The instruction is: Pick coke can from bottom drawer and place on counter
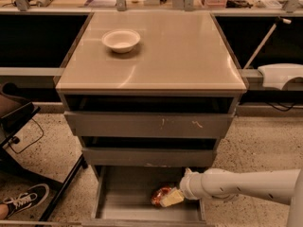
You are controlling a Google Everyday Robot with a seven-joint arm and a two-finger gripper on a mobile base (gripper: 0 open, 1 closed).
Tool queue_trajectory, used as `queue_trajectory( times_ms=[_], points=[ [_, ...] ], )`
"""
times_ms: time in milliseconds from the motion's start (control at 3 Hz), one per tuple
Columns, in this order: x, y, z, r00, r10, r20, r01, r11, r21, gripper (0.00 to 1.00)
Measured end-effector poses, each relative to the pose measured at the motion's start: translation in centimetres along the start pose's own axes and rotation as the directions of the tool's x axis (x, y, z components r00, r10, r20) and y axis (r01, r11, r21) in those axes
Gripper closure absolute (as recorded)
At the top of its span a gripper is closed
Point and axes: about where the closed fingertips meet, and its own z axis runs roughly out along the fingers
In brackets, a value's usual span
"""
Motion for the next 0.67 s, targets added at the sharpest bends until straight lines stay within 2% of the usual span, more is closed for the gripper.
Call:
queue_trajectory(
  times_ms=[333, 667],
  points=[
    [1.3, -0.5, 2.5, 0.997, 0.073, 0.001, -0.073, 0.9967, -0.034, 0.0],
    [4.6, -2.0, 8.3, 0.98, 0.197, 0.005, -0.197, 0.9801, -0.026, 0.0]
  ],
)
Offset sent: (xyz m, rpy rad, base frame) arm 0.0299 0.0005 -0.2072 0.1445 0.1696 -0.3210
